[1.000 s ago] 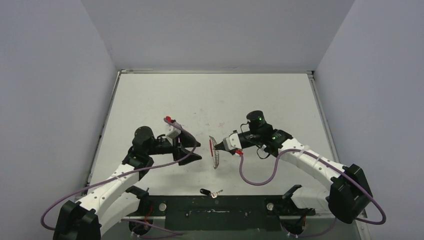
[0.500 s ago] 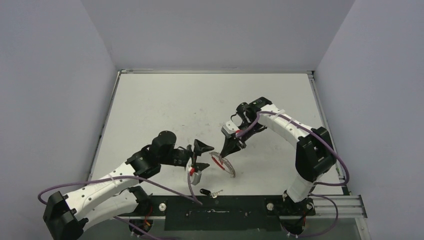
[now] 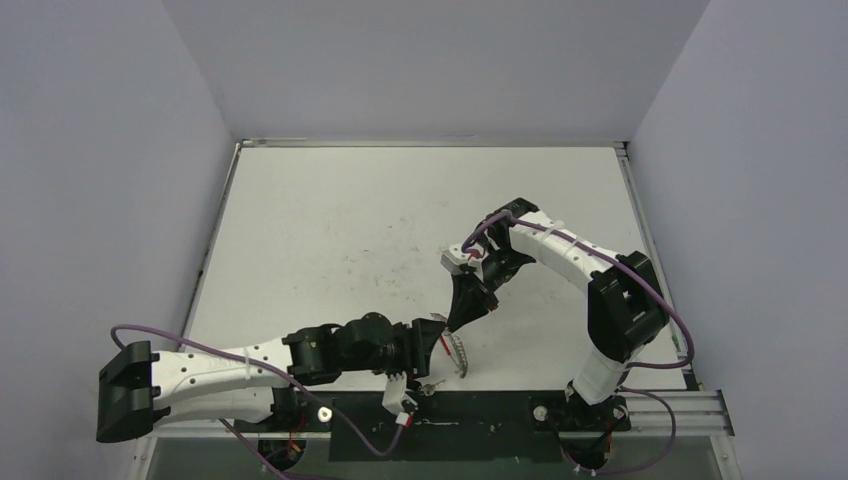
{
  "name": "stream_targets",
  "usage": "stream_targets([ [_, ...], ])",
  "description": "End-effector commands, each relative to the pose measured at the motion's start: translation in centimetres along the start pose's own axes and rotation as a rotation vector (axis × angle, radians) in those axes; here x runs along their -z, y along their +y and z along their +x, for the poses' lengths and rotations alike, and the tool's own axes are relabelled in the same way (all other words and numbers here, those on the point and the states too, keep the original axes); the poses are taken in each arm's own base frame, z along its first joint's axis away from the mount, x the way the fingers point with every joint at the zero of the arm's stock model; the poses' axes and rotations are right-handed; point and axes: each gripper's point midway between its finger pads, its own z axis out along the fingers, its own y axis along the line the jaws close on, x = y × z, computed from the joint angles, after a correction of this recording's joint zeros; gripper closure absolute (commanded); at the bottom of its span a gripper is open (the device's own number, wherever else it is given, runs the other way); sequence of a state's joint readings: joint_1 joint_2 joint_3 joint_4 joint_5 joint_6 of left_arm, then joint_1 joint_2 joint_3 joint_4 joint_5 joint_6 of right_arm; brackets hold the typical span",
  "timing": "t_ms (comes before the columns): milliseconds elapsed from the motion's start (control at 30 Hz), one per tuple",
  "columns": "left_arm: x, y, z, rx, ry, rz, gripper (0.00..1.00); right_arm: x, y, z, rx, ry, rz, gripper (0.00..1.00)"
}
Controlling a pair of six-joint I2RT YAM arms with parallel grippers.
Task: Put the keys on the keyring
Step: Adjust the keyring.
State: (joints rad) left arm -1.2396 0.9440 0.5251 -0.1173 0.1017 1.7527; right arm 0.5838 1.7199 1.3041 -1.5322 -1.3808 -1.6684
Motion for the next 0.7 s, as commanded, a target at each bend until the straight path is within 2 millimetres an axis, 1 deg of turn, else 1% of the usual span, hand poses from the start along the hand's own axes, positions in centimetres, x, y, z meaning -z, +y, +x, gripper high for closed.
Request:
stream_targets([
  [0,0.2,2.2,1.7,-0.221,0.173,-0.002,0.47,-0.2,2.6,-2.8,-0.142,-0.096,-0.018,1.0],
  [100,0.5,2.6,1.8,-0.245,0.205,0.002,0.48,-0.2,2.6,-2.8,-0.143,-0.096,-0.019,1.0],
  [267,1.8,3.9,2.4,-0.226,0.263,-0.038,0.51,-0.2,2.4,-2.6,-0.152,-0.098,-0.021,1.0],
  [367,2.5,4.0,3.0,-0.196,0.301,-0.05,0.51,-0.2,2.4,-2.5,-0.154,-0.098,-0.021,1.0],
  [433,2.9,3.9,3.0,-0.202,0.301,-0.047,0.52,-0.2,2.3,-2.6,-0.154,-0.098,-0.02,1.0],
  [533,3.2,4.2,2.7,-0.216,0.304,-0.054,0.53,-0.2,2.2,-2.5,-0.161,-0.097,-0.021,1.0],
  [667,3.2,4.7,2.0,-0.249,0.297,-0.052,0.59,-0.2,2.0,-2.4,-0.174,-0.098,-0.023,1.0],
])
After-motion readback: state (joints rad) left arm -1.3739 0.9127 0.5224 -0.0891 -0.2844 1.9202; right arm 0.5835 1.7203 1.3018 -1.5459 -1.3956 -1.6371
